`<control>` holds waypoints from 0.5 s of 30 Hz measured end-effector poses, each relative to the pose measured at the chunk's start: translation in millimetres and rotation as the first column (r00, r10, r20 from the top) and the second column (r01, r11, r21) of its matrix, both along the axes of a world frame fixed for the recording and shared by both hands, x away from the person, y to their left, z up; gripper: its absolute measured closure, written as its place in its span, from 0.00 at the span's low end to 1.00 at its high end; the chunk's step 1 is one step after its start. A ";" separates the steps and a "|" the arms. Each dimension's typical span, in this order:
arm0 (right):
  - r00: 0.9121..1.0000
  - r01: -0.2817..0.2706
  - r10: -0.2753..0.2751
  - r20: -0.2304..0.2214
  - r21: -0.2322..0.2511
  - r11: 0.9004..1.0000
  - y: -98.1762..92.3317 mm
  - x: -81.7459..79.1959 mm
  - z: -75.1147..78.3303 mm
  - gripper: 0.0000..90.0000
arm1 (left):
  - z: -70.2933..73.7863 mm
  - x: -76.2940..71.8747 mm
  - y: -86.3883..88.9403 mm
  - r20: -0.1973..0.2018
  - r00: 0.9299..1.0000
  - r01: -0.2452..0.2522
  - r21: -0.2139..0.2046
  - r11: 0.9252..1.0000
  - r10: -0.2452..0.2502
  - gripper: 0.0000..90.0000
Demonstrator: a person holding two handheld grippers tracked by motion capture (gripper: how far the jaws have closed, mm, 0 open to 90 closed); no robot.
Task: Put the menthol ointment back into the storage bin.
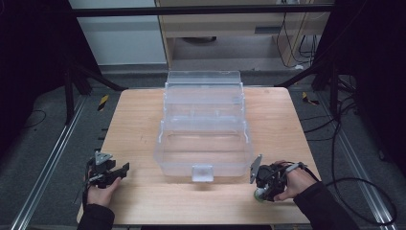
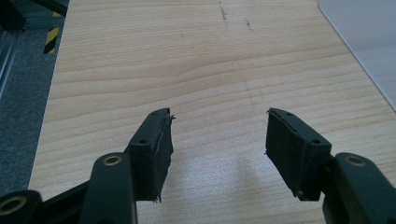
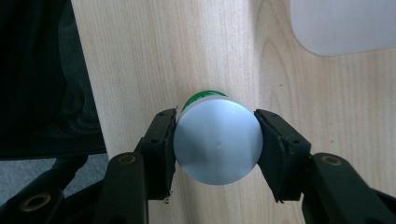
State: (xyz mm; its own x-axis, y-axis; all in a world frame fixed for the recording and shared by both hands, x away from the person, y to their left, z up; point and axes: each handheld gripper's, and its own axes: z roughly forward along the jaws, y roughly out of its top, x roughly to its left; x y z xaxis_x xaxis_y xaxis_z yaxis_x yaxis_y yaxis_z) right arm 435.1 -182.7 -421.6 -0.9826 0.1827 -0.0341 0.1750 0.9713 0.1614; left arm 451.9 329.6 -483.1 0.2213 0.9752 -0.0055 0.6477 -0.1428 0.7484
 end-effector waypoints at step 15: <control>0.999 0.035 -0.036 0.026 0.051 0.998 -8.4 0.9 37.0 0.56 | -0.1 0.2 -0.1 -0.001 1.000 0.004 0.000 1.000 -0.004 0.46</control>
